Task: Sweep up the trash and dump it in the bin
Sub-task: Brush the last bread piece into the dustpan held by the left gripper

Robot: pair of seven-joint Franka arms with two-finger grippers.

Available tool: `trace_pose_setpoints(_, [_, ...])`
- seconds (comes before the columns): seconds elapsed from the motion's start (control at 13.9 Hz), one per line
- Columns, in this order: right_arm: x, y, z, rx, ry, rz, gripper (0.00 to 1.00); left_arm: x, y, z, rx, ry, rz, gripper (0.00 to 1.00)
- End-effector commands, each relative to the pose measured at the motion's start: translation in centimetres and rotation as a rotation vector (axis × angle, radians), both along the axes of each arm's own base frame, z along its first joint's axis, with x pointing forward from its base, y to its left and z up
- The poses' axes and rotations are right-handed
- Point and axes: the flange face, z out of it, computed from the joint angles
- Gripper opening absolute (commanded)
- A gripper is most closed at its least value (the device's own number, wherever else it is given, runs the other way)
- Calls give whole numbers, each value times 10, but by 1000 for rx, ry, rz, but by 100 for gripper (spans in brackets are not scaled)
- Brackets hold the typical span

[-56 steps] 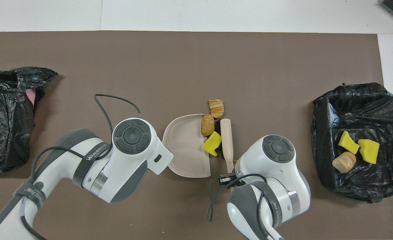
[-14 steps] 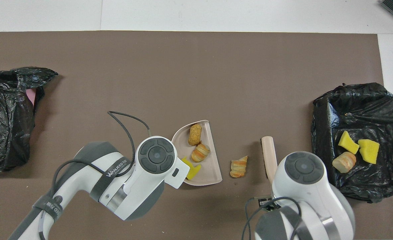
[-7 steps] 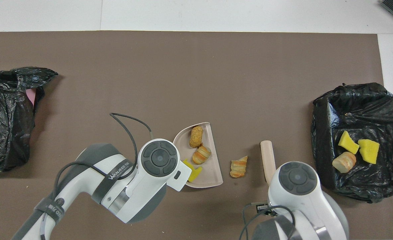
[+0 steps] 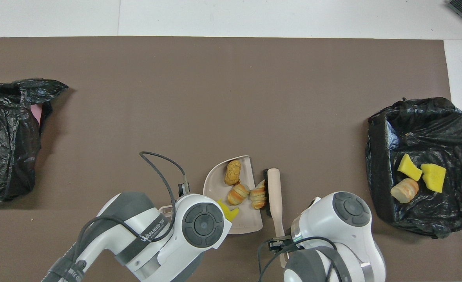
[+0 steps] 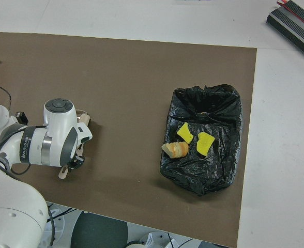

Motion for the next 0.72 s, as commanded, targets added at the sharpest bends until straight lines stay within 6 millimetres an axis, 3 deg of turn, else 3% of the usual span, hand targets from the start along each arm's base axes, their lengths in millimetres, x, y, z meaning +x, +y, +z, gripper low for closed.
trace_pose_setpoints(0.0, [3, 5, 14, -124, -46, 40, 0, 12, 11, -6, -15, -26, 32, 0])
trace_pose_setpoints(0.22, [5, 16, 47, -344, -98, 15, 0, 26, 22, -10, -34, -39, 57, 0])
trace_pose_setpoints(0.36, [8, 16, 70, -402, -90, 15, 0, 40, 31, -9, -56, -35, 90, 0])
trace_pose_setpoints(0.65, [5, 25, 79, -389, -71, -22, 0, 90, 62, 19, -109, -25, 31, 0])
